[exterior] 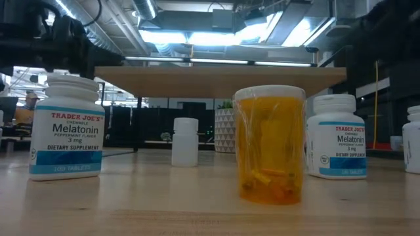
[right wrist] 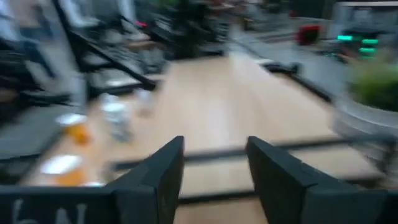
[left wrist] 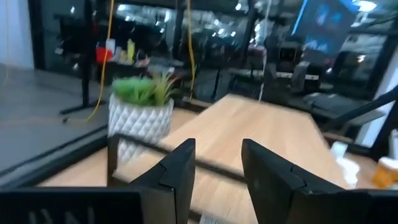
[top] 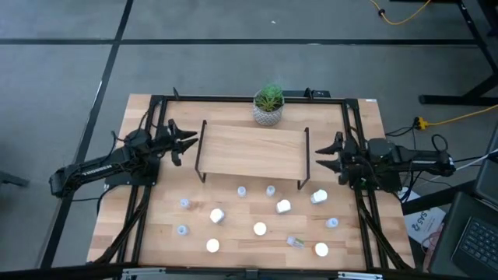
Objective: Pick and place medicine bottles onto shelf by color
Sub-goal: Adjust the shelf on the table
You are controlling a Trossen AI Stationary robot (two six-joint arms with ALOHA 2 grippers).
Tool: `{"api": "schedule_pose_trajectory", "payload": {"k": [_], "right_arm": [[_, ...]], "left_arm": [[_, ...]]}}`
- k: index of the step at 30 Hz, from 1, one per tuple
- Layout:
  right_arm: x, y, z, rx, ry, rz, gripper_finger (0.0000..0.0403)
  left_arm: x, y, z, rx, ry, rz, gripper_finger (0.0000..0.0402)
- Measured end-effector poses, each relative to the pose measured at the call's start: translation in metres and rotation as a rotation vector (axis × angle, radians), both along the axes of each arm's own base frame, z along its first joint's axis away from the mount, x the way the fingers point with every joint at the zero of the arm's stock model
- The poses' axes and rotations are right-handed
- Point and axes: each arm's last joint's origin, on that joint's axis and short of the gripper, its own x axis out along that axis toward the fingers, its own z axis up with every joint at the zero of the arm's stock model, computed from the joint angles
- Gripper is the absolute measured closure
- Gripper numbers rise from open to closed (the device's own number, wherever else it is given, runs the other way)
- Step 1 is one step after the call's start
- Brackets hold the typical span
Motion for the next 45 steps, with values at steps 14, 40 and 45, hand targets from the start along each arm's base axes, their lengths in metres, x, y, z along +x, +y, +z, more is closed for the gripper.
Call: {"api": "schedule_pose_trajectory", "payload": {"k": [14, 40, 45], "right_arm": [[0.014, 0.016, 0.0, 0.097, -0.062, 0.344, 0.0226], [0.104, 0.107, 0.09, 0.091, 0.819, 0.114, 0.0226], [0.117, 0.122, 0.067, 0.031, 0.915, 0.115, 0.0226]], "left_arm": [[-0.002, -0.009, 0.024, 0.033, -0.144, -0.256, 0.0278], [-0.002, -0.008, 0.024, 0.029, -0.141, -0.253, 0.0278], [-0.002, -0.009, 0.024, 0.031, -0.144, -0.253, 0.0278]]}}
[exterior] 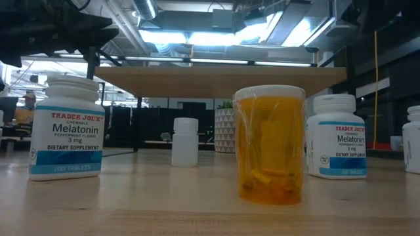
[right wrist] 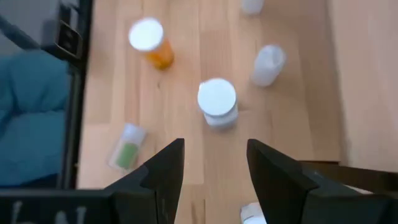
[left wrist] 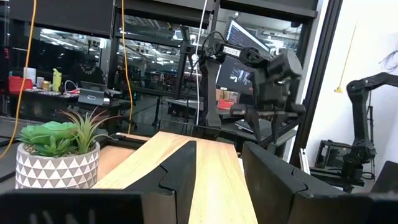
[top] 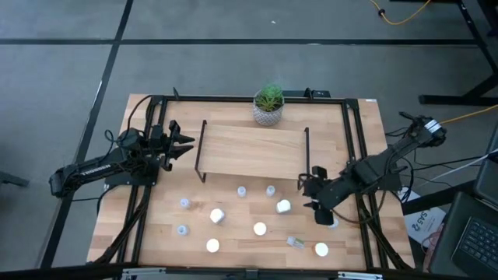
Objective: Pick and place medicine bottles onto shelf by color
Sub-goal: Adjust the shelf on the table
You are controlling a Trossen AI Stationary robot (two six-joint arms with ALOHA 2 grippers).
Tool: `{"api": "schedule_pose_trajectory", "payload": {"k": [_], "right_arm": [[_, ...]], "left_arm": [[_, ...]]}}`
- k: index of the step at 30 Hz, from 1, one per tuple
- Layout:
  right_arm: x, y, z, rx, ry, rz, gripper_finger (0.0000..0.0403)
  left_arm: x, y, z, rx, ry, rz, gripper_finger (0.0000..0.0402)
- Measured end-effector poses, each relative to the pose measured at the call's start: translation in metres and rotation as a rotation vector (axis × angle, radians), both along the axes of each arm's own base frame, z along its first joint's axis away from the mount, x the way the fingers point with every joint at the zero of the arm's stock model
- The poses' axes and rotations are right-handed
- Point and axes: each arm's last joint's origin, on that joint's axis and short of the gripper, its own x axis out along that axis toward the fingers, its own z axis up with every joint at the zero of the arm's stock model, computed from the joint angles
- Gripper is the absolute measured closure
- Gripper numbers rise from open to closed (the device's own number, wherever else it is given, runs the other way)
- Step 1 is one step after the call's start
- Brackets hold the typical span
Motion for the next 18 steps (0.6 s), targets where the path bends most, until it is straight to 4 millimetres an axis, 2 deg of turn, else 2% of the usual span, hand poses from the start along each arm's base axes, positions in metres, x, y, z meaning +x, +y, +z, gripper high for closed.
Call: {"api": "schedule_pose_trajectory", "payload": {"k": [5, 11, 18], "right_arm": [[0.004, 0.0, -0.007, -0.083, -0.001, -0.009, 0.0226], [-0.002, -0.011, -0.01, -0.158, 0.074, -0.099, 0.0226], [-0.001, -0.019, -0.01, -0.232, 0.07, -0.125, 0.0226]], "left_arm": [[-0.001, 0.0, 0.004, 0.025, -0.042, 0.005, 0.0278], [-0.003, -0.001, 0.009, 0.049, -0.088, 0.006, 0.0278], [-0.003, -0.001, 0.01, 0.054, -0.099, 0.006, 0.0278]]}}
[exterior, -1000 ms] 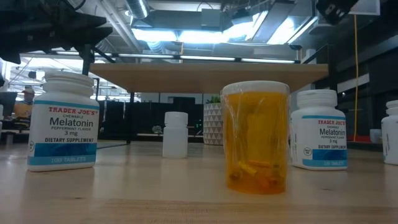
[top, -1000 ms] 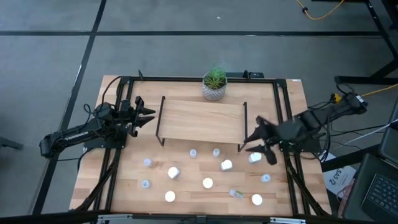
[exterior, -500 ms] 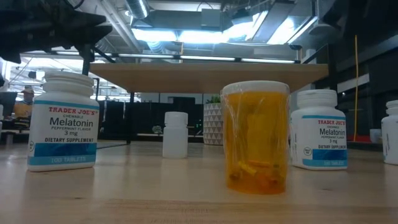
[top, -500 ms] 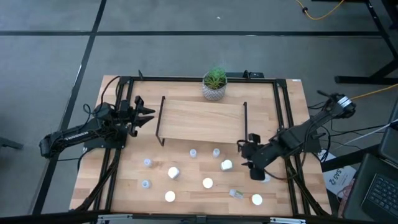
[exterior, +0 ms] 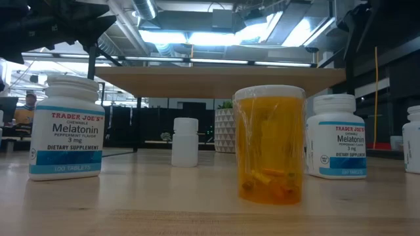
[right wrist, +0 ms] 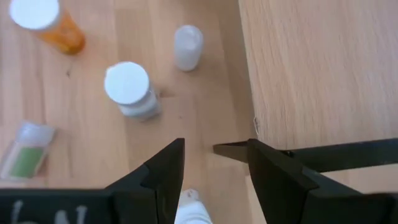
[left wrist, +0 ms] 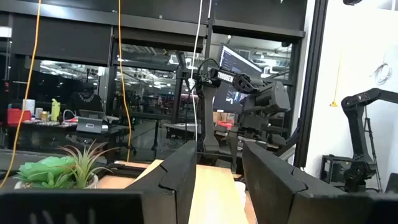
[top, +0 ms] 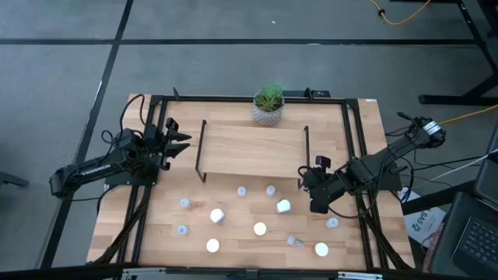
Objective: Pick and place medicine bottles onto shelf by color
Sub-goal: Adjust the shelf on the table, then put the top left white medicine bottle on the shelf
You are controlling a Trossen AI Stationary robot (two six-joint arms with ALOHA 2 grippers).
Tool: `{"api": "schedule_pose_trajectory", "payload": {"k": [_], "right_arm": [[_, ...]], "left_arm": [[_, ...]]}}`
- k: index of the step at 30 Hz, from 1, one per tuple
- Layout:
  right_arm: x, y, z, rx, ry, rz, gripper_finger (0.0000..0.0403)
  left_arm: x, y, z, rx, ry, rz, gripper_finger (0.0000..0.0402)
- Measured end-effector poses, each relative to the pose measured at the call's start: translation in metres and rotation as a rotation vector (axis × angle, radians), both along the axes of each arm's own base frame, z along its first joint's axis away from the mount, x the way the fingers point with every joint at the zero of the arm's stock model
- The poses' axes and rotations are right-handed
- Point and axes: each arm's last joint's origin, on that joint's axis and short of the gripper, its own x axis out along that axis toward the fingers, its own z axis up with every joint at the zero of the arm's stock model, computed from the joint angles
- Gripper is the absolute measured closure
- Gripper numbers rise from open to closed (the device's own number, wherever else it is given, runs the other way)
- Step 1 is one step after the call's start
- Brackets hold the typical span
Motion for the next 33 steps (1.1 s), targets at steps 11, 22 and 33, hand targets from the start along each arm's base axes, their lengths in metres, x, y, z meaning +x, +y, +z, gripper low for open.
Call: {"api": "schedule_pose_trajectory", "payload": {"k": [11, 22, 33], "right_arm": [[-0.001, -0.003, 0.005, 0.015, 0.035, 0.0, 0.0226], [-0.013, 0.005, 0.04, 0.195, 0.176, 0.111, 0.0226], [-0.017, 0.008, 0.039, 0.176, 0.214, 0.159, 0.0226]], "left_arm": [[0.0, 0.0, 0.0, 0.0, 0.0, 0.0, 0.0278], [0.0, 0.0, 0.0, -0.002, 0.004, 0.0, 0.0278], [0.0, 0.0, 0.0, -0.001, 0.002, 0.0, 0.0278]]}}
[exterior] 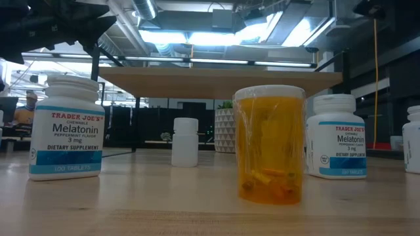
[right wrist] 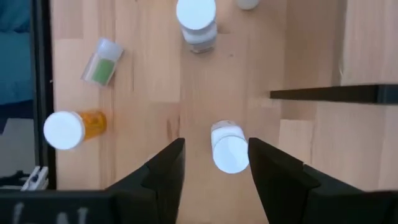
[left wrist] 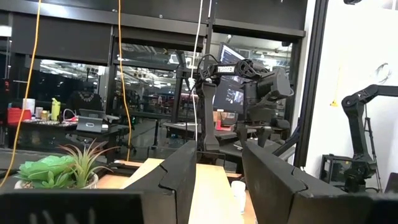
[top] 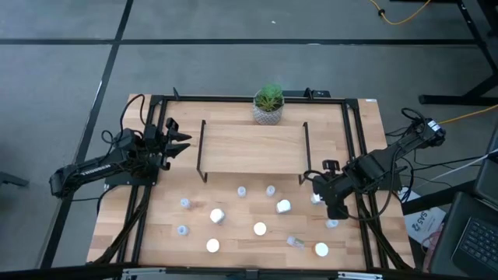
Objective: Pick and place medicine bottles onto shelf by color
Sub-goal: Put the top left white medicine bottle on the shelf
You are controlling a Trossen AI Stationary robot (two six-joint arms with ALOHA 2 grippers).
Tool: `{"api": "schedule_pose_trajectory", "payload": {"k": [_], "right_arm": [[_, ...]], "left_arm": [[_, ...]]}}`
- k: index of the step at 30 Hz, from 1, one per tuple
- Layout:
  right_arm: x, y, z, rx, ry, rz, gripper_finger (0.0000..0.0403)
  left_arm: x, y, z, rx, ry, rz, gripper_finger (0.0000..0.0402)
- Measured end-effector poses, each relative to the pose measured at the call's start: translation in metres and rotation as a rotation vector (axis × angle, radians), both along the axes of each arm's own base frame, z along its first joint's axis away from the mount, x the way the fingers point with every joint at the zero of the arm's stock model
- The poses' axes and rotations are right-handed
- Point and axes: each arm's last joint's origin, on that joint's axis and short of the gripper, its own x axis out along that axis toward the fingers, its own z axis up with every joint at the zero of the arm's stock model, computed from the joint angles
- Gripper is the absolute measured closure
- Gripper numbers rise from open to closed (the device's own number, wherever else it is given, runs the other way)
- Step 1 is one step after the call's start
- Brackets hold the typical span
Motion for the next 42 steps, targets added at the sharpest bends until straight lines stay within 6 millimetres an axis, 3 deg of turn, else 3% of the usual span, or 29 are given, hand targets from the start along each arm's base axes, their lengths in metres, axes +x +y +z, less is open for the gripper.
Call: {"api": "schedule_pose_trajectory", "payload": {"k": [8, 16, 21, 33, 42], "right_arm": [[-0.014, -0.01, -0.003, -0.055, 0.165, -0.144, 0.0195], [-0.014, -0.01, -0.004, -0.062, 0.16, -0.174, 0.0151], [-0.014, -0.01, -0.004, -0.059, 0.151, -0.251, 0.0151], [-0.034, 0.018, -0.003, -0.126, 0.076, -0.161, 0.0182], [-0.034, 0.022, -0.003, -0.115, 0.024, -0.196, 0.0191]], "left_arm": [[0.0, 0.0, 0.0, 0.0, -0.001, 0.001, 0.0278], [0.0, 0.0, 0.0, 0.001, -0.002, 0.001, 0.0278], [0.0, 0.0, 0.0, 0.001, -0.002, 0.0, 0.0278], [0.0, 0.0, 0.0, 0.0, 0.0, 0.0, 0.0278], [0.0, 0.0, 0.0, 0.0, 0.0, 0.0, 0.0278]]}}
